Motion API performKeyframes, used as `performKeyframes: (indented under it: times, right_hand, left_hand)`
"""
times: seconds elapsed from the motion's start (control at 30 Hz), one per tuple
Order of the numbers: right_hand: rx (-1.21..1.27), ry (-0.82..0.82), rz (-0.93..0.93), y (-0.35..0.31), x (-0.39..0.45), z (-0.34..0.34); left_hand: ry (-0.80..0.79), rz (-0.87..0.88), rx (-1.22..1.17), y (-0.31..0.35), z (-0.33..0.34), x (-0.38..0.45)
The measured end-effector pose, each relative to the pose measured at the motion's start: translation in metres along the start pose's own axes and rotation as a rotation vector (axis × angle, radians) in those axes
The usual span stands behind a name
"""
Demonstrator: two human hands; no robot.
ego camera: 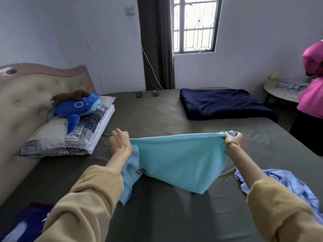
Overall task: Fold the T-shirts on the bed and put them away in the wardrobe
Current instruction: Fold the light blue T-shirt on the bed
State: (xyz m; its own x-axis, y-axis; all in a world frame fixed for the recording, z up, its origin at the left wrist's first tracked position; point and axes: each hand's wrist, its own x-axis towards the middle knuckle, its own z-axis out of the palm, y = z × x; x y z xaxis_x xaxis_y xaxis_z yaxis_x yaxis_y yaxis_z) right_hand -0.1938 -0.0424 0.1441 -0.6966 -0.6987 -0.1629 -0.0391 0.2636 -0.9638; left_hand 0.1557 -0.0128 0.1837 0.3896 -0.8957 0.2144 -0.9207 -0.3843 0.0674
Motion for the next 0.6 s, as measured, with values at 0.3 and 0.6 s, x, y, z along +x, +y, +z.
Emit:
performKeyframes:
  times: [0.3, 0.6]
  right_hand:
    - [0.283, -0.151, 0.007, -0.061, 0.057, 0.039]
    - [0.602, -0.192, -0.194, -0.122, 0.087, 0.025]
  left_hand:
    - [0.012, -0.527, -0.71, 0.078, -0.019, 0.059]
    - [0.374, -0.256, -1.044, 0.117, -0.038, 0.095]
